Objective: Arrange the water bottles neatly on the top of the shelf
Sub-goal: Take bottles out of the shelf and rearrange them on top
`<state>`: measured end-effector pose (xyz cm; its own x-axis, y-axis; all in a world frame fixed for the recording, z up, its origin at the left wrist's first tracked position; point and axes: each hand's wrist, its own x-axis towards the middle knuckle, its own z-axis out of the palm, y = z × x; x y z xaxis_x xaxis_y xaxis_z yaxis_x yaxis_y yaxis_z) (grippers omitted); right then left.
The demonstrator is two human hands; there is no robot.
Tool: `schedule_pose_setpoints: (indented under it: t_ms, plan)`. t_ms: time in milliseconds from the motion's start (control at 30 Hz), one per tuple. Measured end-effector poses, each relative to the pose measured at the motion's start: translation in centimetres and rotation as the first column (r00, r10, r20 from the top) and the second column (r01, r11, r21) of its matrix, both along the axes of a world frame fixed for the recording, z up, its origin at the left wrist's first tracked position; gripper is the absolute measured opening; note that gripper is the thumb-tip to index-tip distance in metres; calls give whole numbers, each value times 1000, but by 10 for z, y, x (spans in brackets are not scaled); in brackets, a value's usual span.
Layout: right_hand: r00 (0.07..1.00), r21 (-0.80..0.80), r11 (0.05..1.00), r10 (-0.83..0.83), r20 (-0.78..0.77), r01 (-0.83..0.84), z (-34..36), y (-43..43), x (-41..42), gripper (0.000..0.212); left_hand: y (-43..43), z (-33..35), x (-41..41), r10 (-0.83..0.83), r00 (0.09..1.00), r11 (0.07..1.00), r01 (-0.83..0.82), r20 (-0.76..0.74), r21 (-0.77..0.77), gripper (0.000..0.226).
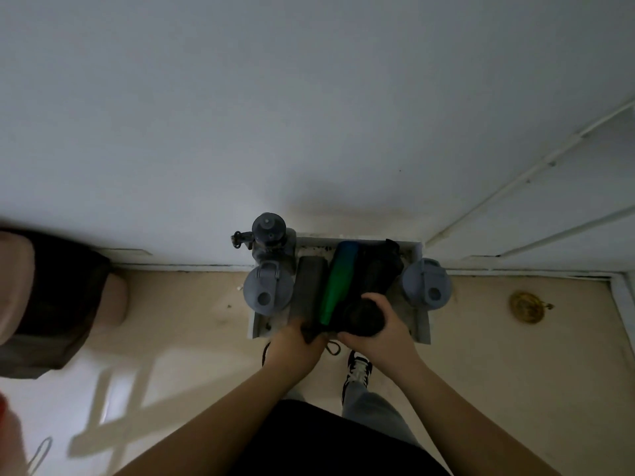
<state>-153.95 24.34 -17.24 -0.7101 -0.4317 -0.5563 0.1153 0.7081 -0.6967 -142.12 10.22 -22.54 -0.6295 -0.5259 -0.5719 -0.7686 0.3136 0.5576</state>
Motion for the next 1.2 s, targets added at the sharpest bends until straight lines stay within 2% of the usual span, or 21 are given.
schedule_pose_setpoints:
  t_ms: [100, 367, 500, 633, 700, 900, 1100, 1200]
  plan:
    - [1000, -10, 1000, 7, -23, -7, -3, 1, -2, 67, 7, -3, -6, 5, 1000, 1000, -5, -18, 24, 40]
    - [996, -56, 995, -87, -1, 87, 6, 8, -17, 61, 13, -1, -30, -42, 991, 994, 55, 128, -98, 62]
    - [998, -67, 997, -48, 32, 50, 9, 7, -22, 60, 15, 7, -37, -94, 980, 979, 123, 173, -163, 56]
    - [1000, -55, 998, 2, -4, -2, 13, 6, -29, 57, 15, 24, -46, -46, 998, 988, 53, 50, -148, 37]
    - [998, -38, 998, 45, -35, -46, 19, 3, -37, 54, 8, 38, -55, -24, 999, 982, 20, -23, -190, 32]
    - [990, -64, 992, 100, -98, -106, 58, -15, -64, 55, -25, 74, -84, -81, 981, 956, 27, -175, -293, 34]
    - [982, -139, 990, -4, -188, -23, 73, -26, -86, 59, -50, 108, -114, -109, 958, 924, -1, -267, -383, 36]
    - [975, -177, 984, -67, -210, 29, 76, -32, -96, 60, -62, 117, -118, -133, 958, 910, 16, -254, -415, 35]
